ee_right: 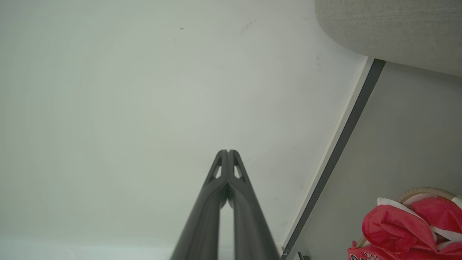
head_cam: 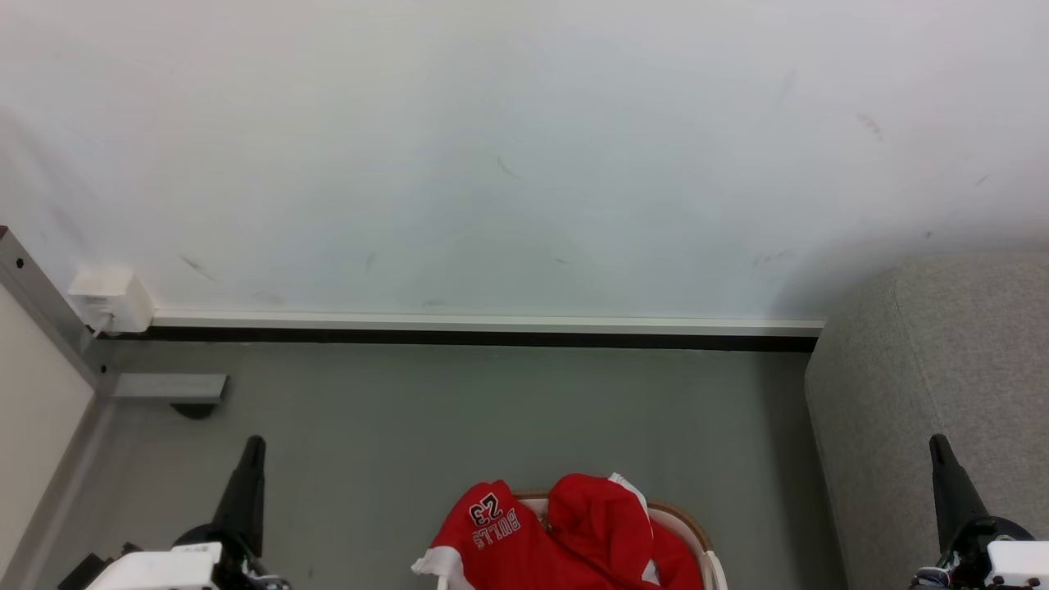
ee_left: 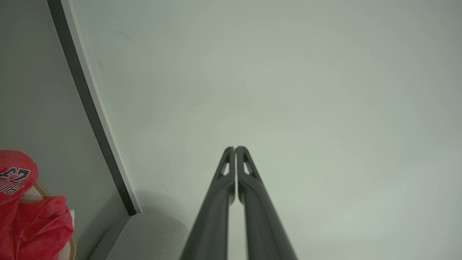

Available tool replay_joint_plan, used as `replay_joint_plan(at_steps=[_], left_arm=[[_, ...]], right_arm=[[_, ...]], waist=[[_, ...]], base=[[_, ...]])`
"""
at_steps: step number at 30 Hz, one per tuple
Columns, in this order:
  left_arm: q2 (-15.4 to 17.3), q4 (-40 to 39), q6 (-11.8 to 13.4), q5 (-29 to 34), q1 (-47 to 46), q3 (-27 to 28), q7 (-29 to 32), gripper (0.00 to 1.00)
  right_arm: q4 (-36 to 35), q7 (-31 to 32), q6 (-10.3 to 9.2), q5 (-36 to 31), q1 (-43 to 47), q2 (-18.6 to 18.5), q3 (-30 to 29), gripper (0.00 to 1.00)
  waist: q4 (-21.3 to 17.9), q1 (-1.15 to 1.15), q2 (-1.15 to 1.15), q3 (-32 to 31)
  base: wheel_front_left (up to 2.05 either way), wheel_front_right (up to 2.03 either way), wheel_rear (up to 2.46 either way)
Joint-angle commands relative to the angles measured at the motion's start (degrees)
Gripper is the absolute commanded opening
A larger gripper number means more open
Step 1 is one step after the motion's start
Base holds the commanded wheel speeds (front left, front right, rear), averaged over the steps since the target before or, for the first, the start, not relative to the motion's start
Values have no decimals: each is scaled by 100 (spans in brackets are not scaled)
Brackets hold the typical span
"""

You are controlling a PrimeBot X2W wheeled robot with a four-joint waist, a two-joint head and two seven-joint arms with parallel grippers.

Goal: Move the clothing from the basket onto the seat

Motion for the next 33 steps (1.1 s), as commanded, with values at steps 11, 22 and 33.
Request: replay_joint_plan(at_steps=[11,22,33], left_arm=[[14,0,-35,-83,-46,3,16,0],[14,0,-35,-83,-46,3,15,0],[-47,174,28,8,150,-31,-18,100]], right_arm=[[18,18,-16,7,-77,-41,-18,0],[17,18,-16,7,-77,-41,-18,0],[166,-12,0,0,156,71,25,100]], waist=[[0,0,0,0],[0,0,0,0],[0,0,0,1]], base=[[0,0,0],[0,0,0],[0,0,0]])
